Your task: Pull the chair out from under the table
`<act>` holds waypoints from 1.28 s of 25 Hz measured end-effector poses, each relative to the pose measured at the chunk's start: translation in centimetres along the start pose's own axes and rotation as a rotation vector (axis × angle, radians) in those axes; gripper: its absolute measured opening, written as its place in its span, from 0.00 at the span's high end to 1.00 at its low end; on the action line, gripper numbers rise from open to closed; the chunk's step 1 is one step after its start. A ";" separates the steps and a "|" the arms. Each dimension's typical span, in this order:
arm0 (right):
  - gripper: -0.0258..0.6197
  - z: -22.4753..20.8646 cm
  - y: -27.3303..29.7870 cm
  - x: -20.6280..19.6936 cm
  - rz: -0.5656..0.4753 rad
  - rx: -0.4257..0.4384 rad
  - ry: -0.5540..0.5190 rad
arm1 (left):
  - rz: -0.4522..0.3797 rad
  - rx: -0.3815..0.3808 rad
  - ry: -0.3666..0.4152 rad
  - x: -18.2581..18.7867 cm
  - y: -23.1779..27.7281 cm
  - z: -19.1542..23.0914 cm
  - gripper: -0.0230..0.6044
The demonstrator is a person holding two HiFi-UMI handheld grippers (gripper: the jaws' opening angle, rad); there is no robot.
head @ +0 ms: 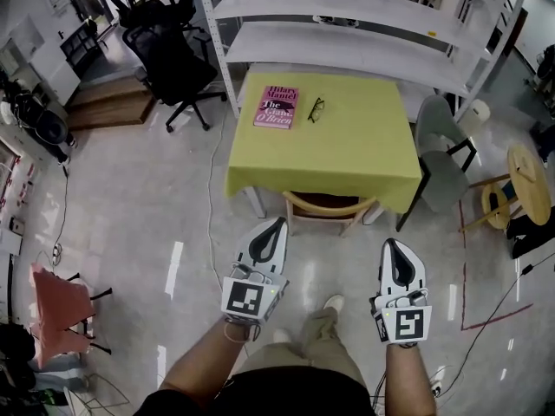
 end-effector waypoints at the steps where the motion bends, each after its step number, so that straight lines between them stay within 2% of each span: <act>1: 0.95 -0.3 0.6 0.0 -0.002 0.004 0.001 | -0.001 0.005 0.000 0.1 0.5 0.2 0.95; 10: 0.95 -3.1 5.5 -1.0 -0.008 0.038 0.011 | -0.004 0.036 -0.003 -0.3 5.8 1.4 0.95; 14: 0.95 -4.1 7.0 -1.2 -0.003 0.048 0.013 | 0.008 0.036 -0.008 -1.0 7.4 1.6 0.95; 22: 0.95 -5.8 9.6 -1.5 0.001 0.075 0.017 | -0.022 0.026 -0.022 -0.3 10.0 1.9 0.95; 32: 0.95 -8.7 11.7 -1.9 -0.005 0.108 0.027 | 0.014 0.069 -0.001 -0.7 13.0 1.5 0.95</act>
Point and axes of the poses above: the fingertips, and each gripper's own axes: y forward along the fingers, z to its left, x out of its top, the point moved 3 cm from there along -y, backward along the fingers, and after that the axes turned 4 degrees about -x, right-handed, at the moved point
